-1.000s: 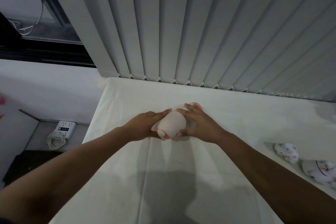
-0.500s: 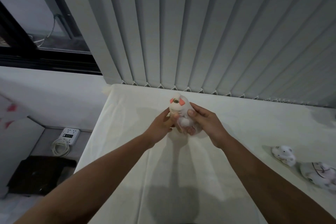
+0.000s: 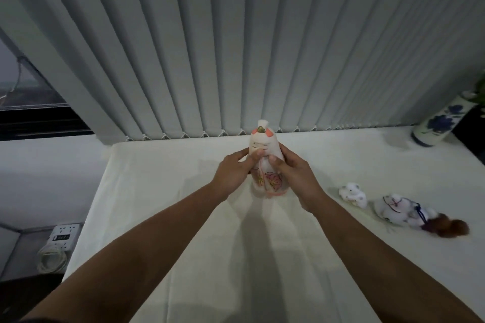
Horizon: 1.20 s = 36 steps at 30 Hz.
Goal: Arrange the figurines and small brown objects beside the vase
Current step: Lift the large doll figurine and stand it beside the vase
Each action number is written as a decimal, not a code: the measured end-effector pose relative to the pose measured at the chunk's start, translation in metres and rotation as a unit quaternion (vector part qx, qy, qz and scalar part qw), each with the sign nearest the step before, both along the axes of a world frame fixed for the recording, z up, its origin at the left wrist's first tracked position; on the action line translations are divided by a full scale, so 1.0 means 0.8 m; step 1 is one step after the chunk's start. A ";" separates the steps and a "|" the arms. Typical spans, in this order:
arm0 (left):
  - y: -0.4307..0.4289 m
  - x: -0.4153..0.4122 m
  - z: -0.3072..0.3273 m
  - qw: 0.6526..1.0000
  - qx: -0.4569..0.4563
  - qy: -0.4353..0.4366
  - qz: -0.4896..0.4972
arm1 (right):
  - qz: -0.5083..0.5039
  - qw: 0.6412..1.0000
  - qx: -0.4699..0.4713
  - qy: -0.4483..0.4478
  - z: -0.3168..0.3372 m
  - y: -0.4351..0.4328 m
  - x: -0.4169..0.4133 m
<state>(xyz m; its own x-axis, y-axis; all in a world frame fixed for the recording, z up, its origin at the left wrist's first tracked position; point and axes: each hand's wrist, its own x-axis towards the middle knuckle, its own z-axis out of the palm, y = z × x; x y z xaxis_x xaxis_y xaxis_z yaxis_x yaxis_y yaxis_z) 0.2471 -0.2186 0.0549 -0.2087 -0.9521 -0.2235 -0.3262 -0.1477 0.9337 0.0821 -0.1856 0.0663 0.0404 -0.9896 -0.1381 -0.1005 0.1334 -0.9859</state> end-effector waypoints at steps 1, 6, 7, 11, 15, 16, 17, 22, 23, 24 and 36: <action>-0.001 -0.014 0.003 1.000 0.004 0.000 -0.011 | -0.010 1.000 -0.002 0.003 0.003 0.002 -0.012; -0.009 -0.072 0.008 0.999 0.000 -0.020 -0.046 | -0.037 0.999 -0.002 0.024 0.007 0.004 -0.068; -0.011 -0.082 0.008 0.999 0.000 -0.023 -0.048 | -0.035 0.999 -0.002 0.027 0.006 0.004 -0.078; -0.019 -0.118 0.008 0.998 0.001 -0.028 -0.053 | -0.029 0.999 0.000 0.040 0.008 -0.001 -0.117; -0.023 -0.151 0.006 0.999 -0.006 -0.035 -0.036 | -0.012 0.999 0.008 0.047 0.011 -0.009 -0.150; -0.024 -0.157 0.005 0.999 -0.007 -0.037 -0.030 | -0.006 0.999 0.010 0.052 0.011 -0.011 -0.157; -0.024 -0.163 0.004 0.999 -0.008 -0.041 -0.026 | 0.000 0.998 0.013 0.056 0.010 -0.014 -0.163; -0.024 -0.180 -0.003 0.998 -0.008 -0.065 -0.008 | 0.036 0.997 0.015 0.070 -0.005 -0.024 -0.186; -0.023 -0.183 -0.003 0.997 -0.011 -0.071 -0.003 | 0.040 0.997 0.012 0.070 -0.007 -0.025 -0.190; -0.021 -0.187 -0.002 0.997 -0.016 -0.079 0.001 | 0.041 0.997 0.008 0.068 -0.009 -0.027 -0.194; 0.001 -0.208 -0.023 0.991 -0.065 -0.116 -0.001 | 0.016 0.997 -0.027 0.076 -0.039 -0.017 -0.230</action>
